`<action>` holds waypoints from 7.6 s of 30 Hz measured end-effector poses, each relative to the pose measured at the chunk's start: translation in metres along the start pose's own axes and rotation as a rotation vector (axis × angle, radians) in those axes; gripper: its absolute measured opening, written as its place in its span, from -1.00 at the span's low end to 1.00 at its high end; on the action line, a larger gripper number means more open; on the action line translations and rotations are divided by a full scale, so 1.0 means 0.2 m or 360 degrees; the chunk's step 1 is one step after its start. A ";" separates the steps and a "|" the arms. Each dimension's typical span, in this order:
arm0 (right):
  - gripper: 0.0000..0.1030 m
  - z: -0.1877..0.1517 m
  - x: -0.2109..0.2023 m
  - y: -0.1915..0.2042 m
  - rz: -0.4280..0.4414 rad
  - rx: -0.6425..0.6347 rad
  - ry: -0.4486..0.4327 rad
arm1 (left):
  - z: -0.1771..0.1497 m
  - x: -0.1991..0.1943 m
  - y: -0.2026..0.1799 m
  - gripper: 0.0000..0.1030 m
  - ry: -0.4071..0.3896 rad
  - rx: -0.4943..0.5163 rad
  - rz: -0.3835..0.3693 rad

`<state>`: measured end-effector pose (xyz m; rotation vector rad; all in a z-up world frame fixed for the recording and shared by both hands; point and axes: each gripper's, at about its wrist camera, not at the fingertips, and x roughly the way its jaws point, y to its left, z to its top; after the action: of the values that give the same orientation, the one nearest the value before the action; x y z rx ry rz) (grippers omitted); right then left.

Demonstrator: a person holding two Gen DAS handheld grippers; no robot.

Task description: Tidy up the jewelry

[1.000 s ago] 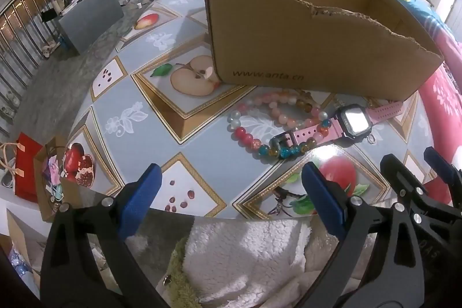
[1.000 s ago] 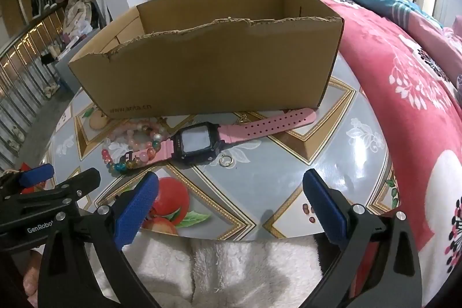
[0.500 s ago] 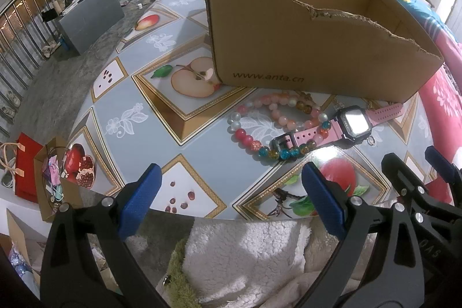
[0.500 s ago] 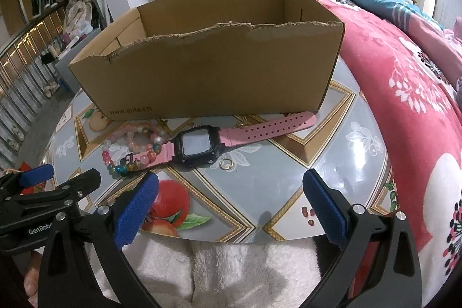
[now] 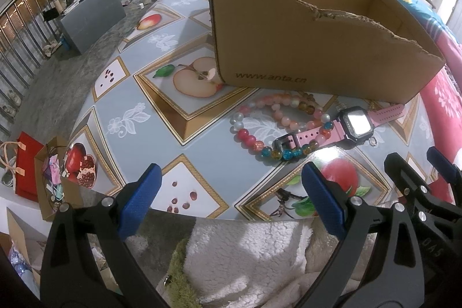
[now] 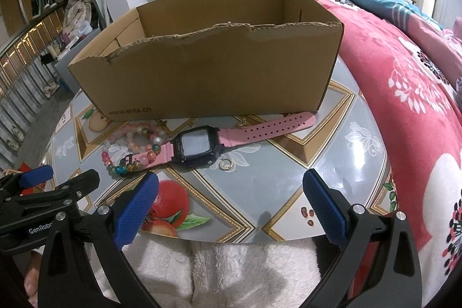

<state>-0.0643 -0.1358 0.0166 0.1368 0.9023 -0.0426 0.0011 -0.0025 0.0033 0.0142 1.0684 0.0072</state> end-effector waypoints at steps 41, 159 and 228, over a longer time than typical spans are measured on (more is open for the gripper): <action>0.89 0.01 0.00 -0.02 -0.0020 -0.0003 -0.0003 | -0.01 -0.01 0.04 0.82 0.0000 -0.0003 0.0001; -0.52 0.88 -0.33 -0.20 0.0944 -0.0276 -0.0428 | 0.74 -0.45 0.11 0.64 -0.0642 0.0391 -0.0312; 0.05 0.23 0.37 0.14 0.0594 -0.1371 0.0342 | -0.15 0.00 -0.24 0.07 -0.0500 0.0964 -0.0522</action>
<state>0.0197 -0.1124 -0.0100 -0.5029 1.0270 0.7130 -0.0245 -0.0495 -0.0112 0.3749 0.7162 -0.5973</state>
